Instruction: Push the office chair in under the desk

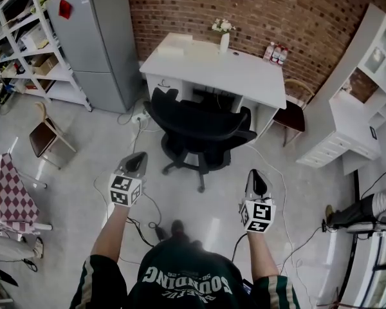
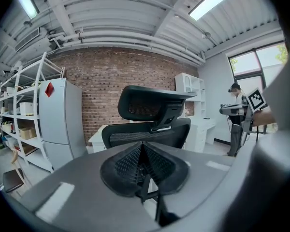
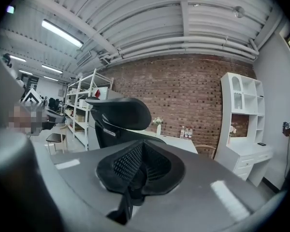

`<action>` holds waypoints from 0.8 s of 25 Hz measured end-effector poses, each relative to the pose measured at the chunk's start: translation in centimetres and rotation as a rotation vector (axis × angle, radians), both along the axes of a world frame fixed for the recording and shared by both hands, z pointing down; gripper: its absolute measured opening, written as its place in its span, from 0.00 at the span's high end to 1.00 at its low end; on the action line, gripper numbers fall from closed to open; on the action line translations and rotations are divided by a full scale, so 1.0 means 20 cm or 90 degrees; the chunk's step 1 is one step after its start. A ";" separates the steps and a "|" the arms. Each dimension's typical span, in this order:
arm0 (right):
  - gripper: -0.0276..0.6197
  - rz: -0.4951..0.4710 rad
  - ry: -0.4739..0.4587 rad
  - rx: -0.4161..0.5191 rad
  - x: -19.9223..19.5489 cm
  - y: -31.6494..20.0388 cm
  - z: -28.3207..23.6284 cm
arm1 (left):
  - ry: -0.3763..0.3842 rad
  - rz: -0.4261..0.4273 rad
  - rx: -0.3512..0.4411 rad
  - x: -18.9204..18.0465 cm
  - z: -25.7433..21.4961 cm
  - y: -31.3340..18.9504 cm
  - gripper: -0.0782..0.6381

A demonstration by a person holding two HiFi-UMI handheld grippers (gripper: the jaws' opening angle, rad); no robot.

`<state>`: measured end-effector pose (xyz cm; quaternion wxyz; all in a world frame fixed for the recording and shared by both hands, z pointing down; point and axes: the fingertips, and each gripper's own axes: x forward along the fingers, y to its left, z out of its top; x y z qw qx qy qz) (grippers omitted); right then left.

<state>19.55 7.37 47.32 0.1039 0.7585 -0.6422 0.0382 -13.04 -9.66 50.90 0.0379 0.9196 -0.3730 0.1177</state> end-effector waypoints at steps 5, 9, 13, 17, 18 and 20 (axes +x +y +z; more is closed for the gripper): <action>0.96 0.005 0.001 0.006 0.00 0.03 -0.01 | 0.002 0.004 0.003 -0.01 0.00 0.02 0.88; 0.96 0.003 0.004 0.005 -0.01 0.03 -0.02 | 0.001 0.002 0.003 -0.03 0.00 0.03 0.88; 0.96 0.002 0.002 0.005 -0.02 0.02 -0.03 | -0.001 0.004 0.006 -0.04 -0.01 0.02 0.88; 0.96 0.001 0.002 0.007 -0.04 0.00 -0.04 | -0.001 0.006 0.004 -0.06 -0.01 0.02 0.88; 0.96 0.001 0.002 0.006 -0.05 0.00 -0.04 | -0.002 0.006 0.002 -0.07 0.00 0.02 0.88; 0.96 0.001 0.000 0.005 -0.05 0.00 -0.04 | -0.003 0.007 -0.003 -0.07 0.01 0.03 0.88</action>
